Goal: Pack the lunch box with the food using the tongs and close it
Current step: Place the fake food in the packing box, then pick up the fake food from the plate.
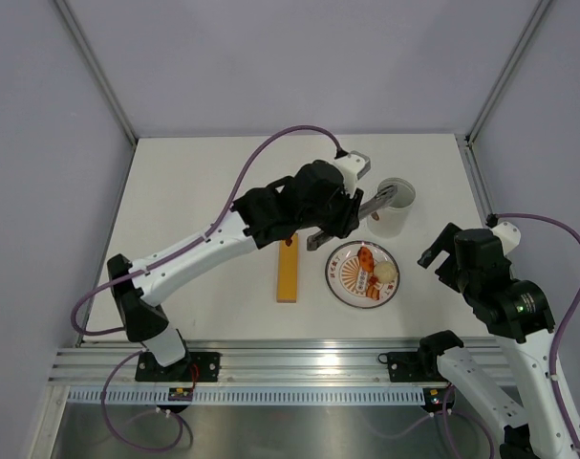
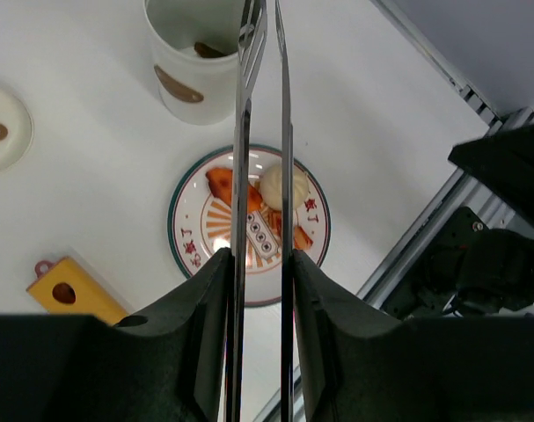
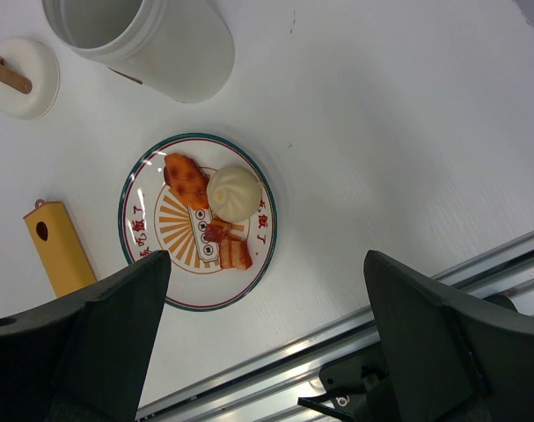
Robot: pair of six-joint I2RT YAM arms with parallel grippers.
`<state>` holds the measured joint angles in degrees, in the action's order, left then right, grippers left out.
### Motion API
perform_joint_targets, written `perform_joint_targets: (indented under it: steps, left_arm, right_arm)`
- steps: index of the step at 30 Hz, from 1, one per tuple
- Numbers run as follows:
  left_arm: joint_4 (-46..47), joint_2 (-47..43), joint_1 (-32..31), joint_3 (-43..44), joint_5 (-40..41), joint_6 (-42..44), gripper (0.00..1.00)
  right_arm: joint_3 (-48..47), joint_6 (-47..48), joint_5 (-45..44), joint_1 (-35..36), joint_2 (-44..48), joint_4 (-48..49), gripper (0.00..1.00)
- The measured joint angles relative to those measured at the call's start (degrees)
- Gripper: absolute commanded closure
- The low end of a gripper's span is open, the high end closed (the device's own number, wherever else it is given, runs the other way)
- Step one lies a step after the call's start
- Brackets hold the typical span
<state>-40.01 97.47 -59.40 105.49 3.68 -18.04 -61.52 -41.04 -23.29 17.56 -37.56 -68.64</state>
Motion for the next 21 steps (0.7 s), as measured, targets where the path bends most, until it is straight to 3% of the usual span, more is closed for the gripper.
perform_joint_targets:
  steps: [4, 10, 14, 21]
  left_arm:
    - [0.5, -5.2, -1.1, -9.0, 0.3, -2.1, 0.65]
    - [-0.2, -5.8, -3.2, -20.0, 0.3, -4.5, 0.59]
    - [-0.8, -5.9, -5.1, -23.1, 0.0, -4.4, 0.46]
    - [-0.5, -5.8, -6.8, -24.3, -0.9, -3.7, 0.46]
  right_arm:
    - [0.0, 0.0, 0.0, 0.0, 0.0, 0.0, 0.01]
    - [0.0, 0.0, 0.0, 0.0, 0.0, 0.0, 0.01]
    - [0.0, 0.0, 0.0, 0.0, 0.1, 0.0, 0.01]
    - [0.0, -0.2, 0.0, 0.0, 0.2, -0.1, 0.00]
